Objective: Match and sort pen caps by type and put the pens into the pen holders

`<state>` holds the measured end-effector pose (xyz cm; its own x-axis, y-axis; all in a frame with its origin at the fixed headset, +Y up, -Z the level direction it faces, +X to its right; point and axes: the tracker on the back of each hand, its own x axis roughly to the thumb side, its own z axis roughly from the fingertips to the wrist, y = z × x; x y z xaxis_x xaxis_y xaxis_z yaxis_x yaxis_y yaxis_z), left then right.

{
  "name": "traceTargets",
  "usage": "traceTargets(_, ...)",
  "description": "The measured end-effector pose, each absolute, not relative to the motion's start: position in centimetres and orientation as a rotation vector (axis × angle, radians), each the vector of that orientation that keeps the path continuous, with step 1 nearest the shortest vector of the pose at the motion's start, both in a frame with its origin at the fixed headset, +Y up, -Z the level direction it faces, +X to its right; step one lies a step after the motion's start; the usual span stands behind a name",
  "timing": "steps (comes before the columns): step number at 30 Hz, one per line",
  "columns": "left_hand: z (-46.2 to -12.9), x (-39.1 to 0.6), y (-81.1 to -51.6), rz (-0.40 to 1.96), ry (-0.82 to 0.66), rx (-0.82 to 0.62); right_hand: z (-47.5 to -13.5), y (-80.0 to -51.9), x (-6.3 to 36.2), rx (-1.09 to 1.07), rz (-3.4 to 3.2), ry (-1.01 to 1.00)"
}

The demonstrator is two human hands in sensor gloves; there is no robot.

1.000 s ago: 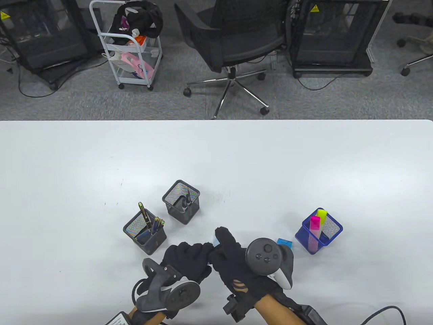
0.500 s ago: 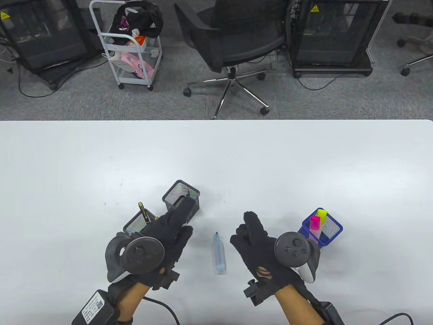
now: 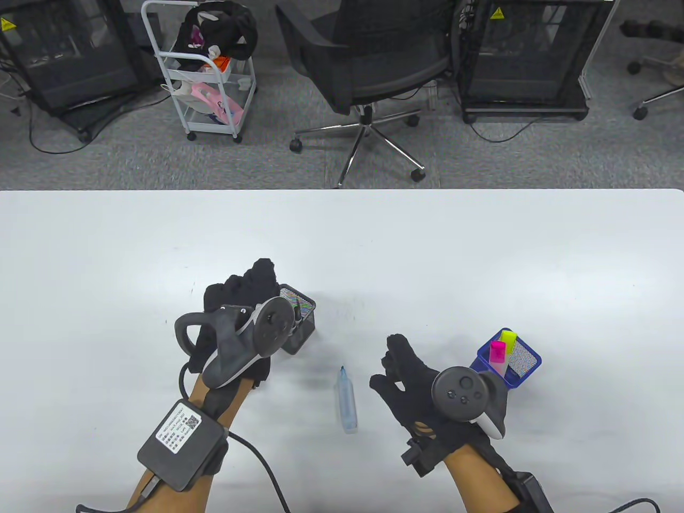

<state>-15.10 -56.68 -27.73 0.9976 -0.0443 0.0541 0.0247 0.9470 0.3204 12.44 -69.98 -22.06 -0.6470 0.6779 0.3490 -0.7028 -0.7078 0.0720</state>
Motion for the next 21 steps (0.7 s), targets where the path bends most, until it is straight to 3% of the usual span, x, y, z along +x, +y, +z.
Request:
traceTargets(8,-30.6,-13.7,-59.1,-0.132,-0.014,0.227,-22.2,-69.8,13.0,0.452,2.306,-0.109)
traceTargets(21,-32.0,-13.8,-62.4,-0.112,-0.038,0.076,-22.3,-69.6,13.7,0.451,2.316,-0.126)
